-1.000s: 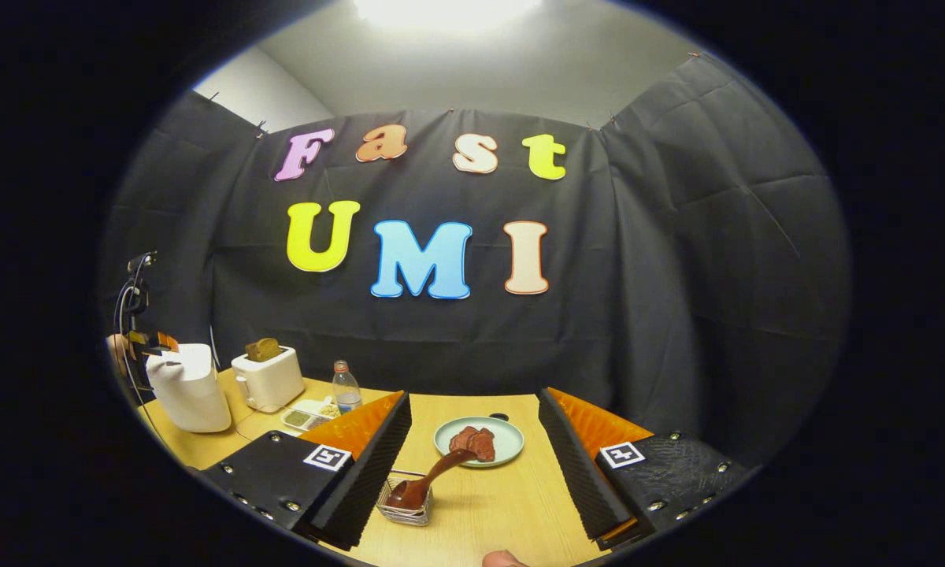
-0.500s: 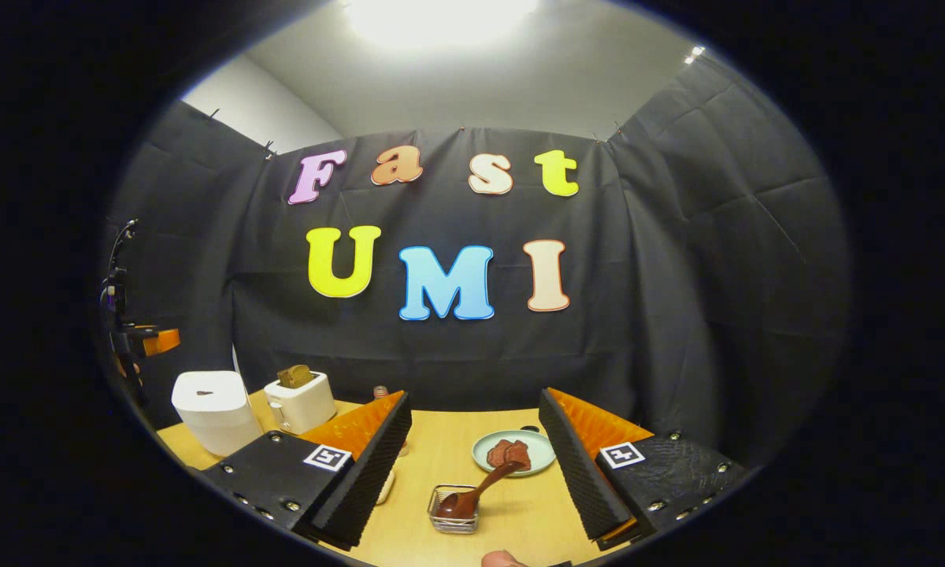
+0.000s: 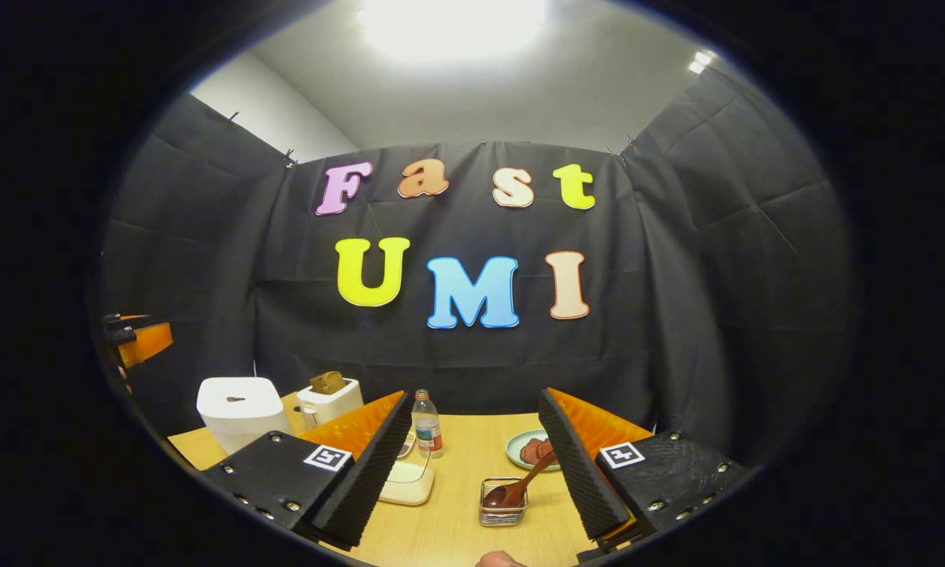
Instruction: Close the left gripper, press the button to open the rice cooker; take a wooden spoon from the chopstick holder with the right hand, scoop a spoonful of rice and pour it into the rice cooker, then put the wooden spoon back into the chopstick holder.
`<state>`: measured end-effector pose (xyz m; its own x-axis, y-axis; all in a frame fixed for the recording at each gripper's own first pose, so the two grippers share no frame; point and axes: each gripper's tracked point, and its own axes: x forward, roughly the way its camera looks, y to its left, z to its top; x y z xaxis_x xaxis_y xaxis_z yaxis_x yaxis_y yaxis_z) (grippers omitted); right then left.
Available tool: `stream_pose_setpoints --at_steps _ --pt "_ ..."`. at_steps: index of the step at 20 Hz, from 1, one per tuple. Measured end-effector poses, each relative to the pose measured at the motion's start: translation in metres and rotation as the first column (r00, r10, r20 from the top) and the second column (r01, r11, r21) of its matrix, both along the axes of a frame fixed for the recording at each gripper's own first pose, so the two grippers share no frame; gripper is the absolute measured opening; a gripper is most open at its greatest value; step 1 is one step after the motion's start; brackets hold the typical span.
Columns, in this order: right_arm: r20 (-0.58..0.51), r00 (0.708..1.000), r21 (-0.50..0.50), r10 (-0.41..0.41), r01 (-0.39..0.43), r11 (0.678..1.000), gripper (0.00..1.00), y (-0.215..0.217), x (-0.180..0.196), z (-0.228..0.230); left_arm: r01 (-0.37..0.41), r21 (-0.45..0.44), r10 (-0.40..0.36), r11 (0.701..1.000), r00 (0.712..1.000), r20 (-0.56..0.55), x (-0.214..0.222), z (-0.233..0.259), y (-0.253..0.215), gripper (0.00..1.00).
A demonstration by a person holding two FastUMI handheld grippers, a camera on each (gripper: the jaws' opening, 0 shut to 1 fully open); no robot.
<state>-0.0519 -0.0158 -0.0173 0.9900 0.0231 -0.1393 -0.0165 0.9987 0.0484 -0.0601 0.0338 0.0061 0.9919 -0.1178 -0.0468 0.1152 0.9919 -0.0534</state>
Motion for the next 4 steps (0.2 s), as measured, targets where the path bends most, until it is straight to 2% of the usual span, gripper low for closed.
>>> stream_pose_setpoints --at_steps 4 --pt "0.021 1.0 0.006 0.0 0.0 1.0 0.96 0.01 -0.013 0.005 -0.01 -0.003 0.01 1.0 0.999 0.031 -0.025 0.007 0.012 0.98"
